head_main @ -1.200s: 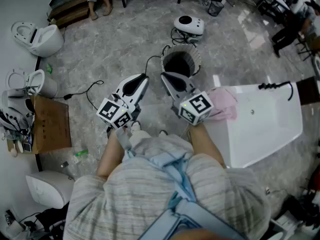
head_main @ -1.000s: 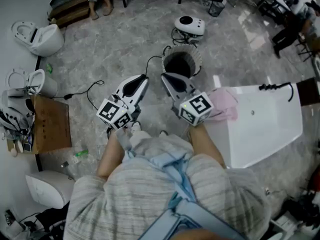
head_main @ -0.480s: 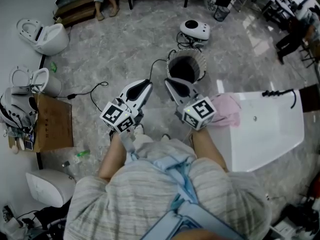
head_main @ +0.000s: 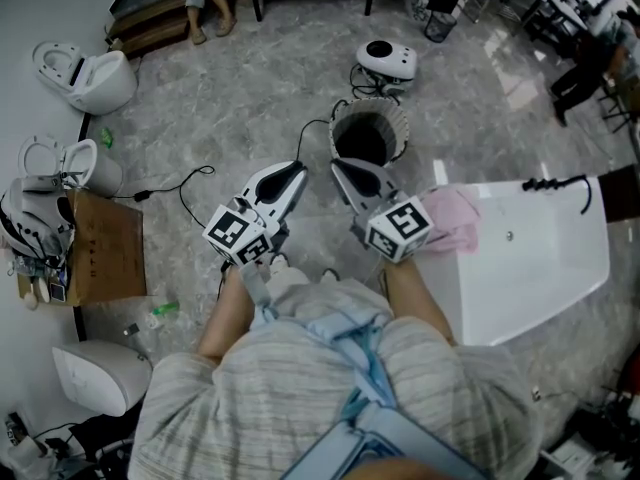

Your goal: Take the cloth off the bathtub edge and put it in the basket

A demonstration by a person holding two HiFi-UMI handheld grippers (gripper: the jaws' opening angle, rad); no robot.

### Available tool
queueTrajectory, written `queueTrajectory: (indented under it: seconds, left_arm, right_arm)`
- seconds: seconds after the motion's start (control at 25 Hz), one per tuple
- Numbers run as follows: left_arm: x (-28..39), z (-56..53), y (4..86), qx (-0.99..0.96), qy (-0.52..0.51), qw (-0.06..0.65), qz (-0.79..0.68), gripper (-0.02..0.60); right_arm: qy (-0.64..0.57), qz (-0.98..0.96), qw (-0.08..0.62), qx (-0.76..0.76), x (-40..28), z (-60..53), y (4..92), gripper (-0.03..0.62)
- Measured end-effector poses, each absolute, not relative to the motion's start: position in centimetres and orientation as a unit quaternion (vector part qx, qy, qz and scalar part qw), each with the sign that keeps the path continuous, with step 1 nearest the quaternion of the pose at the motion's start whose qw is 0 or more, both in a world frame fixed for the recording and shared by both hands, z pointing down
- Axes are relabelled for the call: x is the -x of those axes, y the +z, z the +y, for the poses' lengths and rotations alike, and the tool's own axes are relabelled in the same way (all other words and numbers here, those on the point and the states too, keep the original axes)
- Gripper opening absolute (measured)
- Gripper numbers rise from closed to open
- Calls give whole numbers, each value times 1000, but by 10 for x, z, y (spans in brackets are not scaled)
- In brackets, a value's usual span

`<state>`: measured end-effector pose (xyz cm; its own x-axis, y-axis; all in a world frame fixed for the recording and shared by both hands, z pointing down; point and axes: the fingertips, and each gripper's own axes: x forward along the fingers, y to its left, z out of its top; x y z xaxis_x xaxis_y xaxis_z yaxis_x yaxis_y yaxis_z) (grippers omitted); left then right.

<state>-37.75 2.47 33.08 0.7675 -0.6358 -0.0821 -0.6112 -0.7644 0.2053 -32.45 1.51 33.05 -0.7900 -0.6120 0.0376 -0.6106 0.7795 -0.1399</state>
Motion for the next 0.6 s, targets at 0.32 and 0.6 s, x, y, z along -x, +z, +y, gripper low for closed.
queueTrajectory:
  seconds: [0.32, 0.6]
  left_arm:
    - [382, 21, 334, -939, -66, 85, -326, 55]
    - [399, 11, 330, -937, -72, 92, -328, 55]
  right_arm:
    - [-77, 941, 6, 330, 330, 10, 332, 2]
    - [-79, 943, -3, 323, 351, 3, 329, 2]
